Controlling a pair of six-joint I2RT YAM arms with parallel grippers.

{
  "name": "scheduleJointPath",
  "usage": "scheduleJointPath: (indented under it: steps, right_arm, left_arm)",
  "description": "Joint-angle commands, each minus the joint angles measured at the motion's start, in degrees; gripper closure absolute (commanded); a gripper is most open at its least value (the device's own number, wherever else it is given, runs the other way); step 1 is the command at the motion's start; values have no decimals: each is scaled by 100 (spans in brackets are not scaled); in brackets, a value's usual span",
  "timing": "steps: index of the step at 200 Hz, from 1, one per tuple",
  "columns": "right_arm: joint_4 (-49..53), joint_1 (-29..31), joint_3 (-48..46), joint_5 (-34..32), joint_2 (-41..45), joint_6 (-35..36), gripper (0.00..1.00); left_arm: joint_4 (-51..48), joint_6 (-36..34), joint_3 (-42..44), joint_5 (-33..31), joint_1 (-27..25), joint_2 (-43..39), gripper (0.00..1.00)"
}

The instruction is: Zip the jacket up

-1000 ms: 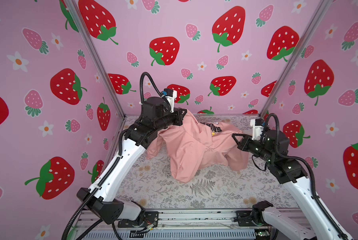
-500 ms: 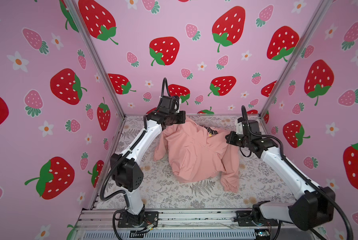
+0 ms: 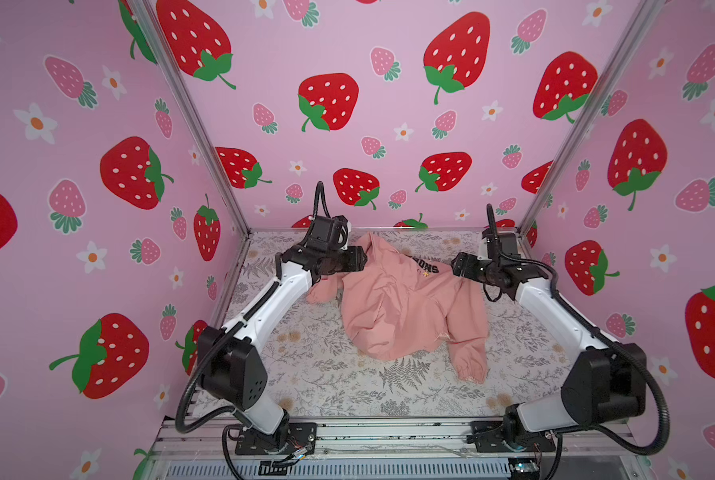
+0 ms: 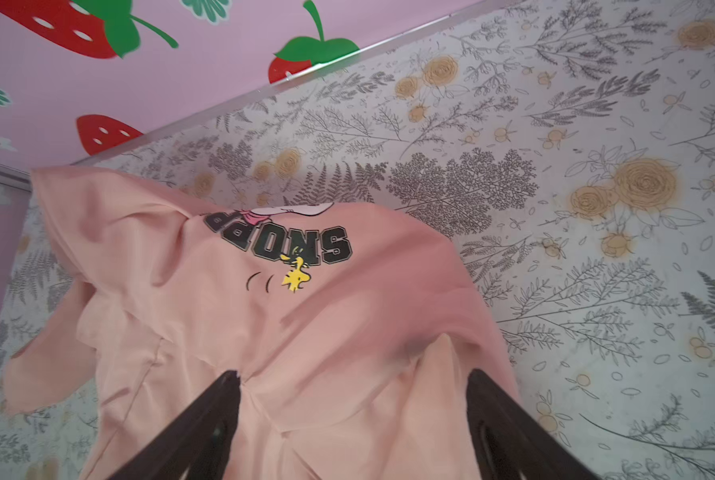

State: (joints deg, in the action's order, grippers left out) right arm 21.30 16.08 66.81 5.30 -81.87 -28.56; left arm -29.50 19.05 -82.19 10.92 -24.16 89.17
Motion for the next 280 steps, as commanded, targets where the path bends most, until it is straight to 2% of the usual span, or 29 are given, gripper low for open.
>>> scheduleJointPath:
  steps: [1, 7, 13, 34, 51, 98, 130, 142, 148, 160, 182, 194, 213, 257, 280]
  right_arm:
    - [-26, 47, -528, 287, 485, 114, 8]
    - [-52, 70, -716, 350, 622, 113, 0]
    - [-66, 95, -907, 406, 756, 109, 1]
    - [-86, 253, -1568, 515, 1210, 64, 1]
    - [-90, 371, -2053, 559, 1579, -60, 1]
    - [-79, 528, -2829, 623, 2414, -415, 1]
    - [-138, 546, -2932, 639, 2523, -495, 1]
    - [-151, 554, -2941, 639, 2500, -517, 0]
    - [-166, 559, -2942, 643, 2487, -526, 1]
    - [-205, 571, -2963, 650, 2474, -565, 3]
    - [-370, 616, -2982, 754, 2435, -601, 12]
    - [-445, 657, -2947, 813, 2400, -606, 16]
    - [-516, 749, -2827, 808, 2378, -592, 17]
    - [-740, 930, -2497, 766, 2220, -462, 10]
    - [-807, 1003, -2278, 632, 2151, -347, 9]
  left_arm:
    - [48, -449, 921, -382, -765, -396, 14]
    - [41, -530, 1131, -726, -1046, -501, 6]
    - [24, -605, 1302, -937, -1323, -571, 0]
    - [34, -554, 1684, -1600, -2018, -605, 1]
    - [83, -491, 1865, -2103, -2317, -482, 1]
    - [-126, -529, 1856, -2565, -2637, 115, 1]
    - [-11, -513, 1699, -2165, -2647, 557, 0]
    - [15, -499, 1622, -1960, -2648, 678, 11]
    - [-14, -490, 1557, -1909, -2653, 755, 20]
    - [-163, -483, 1381, -1883, -2653, 876, 48]
    - [-404, -537, 1043, -1923, -2646, 843, 99]
    - [-580, -606, 774, -1931, -2651, 689, 100]
    - [-846, -822, 173, -1899, -2646, 401, 100]
    - [-1587, -1479, -1942, -1928, -2602, 196, 100]
    - [-1767, -1689, -3030, -1843, -2518, 260, 100]
